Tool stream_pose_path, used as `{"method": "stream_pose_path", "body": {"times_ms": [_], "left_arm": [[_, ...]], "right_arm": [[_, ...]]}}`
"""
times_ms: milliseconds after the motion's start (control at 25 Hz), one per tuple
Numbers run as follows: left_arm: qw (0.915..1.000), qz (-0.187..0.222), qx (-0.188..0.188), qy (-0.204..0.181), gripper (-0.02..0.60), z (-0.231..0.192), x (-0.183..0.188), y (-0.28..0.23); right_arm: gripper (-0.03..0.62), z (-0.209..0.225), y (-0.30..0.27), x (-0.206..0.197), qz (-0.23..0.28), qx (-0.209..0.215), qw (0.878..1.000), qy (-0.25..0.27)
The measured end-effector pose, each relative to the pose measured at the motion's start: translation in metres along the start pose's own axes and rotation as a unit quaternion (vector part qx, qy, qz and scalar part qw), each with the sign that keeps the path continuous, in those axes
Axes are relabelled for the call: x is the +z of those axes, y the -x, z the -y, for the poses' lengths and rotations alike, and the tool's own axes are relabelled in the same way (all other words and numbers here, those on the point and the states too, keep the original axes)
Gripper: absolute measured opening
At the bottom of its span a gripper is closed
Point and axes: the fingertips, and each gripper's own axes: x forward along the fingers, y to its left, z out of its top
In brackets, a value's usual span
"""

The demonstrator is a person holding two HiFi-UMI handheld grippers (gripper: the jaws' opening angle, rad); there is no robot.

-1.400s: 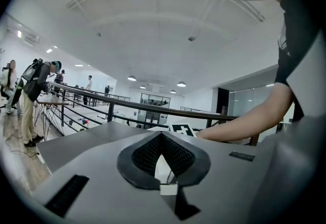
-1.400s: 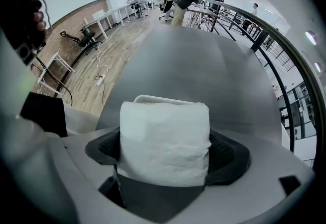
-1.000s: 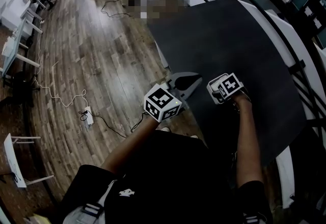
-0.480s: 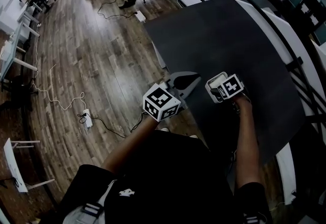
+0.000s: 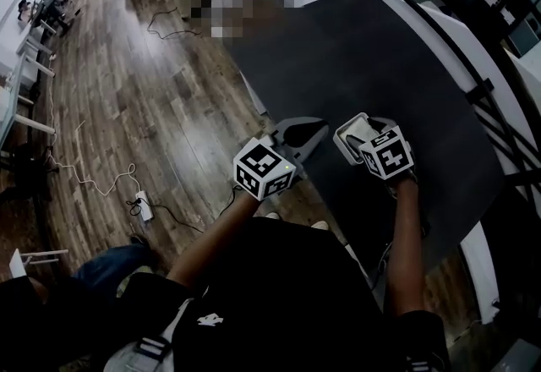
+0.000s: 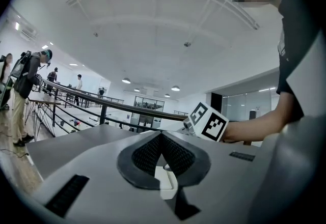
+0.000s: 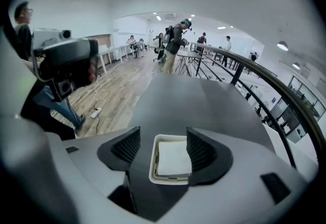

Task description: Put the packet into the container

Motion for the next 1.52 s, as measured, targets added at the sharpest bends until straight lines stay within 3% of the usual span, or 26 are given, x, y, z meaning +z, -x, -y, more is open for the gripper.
{"method": "stream_pose_path", "body": {"times_ms": [200, 520, 840, 1160, 1520], "left_arm": [[1.0, 0.0, -0.005, -0.002, 0.005, 0.0, 0.0, 0.001], [0.9999, -0.005, -0.015, -0.003, 0.005, 0.005, -0.003, 0.003], [0.9997, -0.008, -0.023, -0.001, 0.005, 0.012, -0.003, 0.004], [0.9996, -0.007, -0.027, -0.005, 0.005, 0.018, -0.005, 0.003], [0.9995, -0.005, -0.032, -0.008, 0.005, 0.022, -0.002, 0.004]], "right_arm": [[0.203, -0.02, 0.035, 0.024, 0.087, 0.003, 0.996, -0.006], [0.01, -0.035, 0.067, 0.036, 0.175, -0.034, 0.984, -0.016], [0.004, -0.053, 0.081, 0.043, 0.226, -0.012, 0.973, -0.042], [0.004, -0.058, 0.095, 0.052, 0.29, -0.004, 0.953, -0.081], [0.003, -0.062, 0.104, 0.055, 0.316, -0.021, 0.945, -0.082]]}}
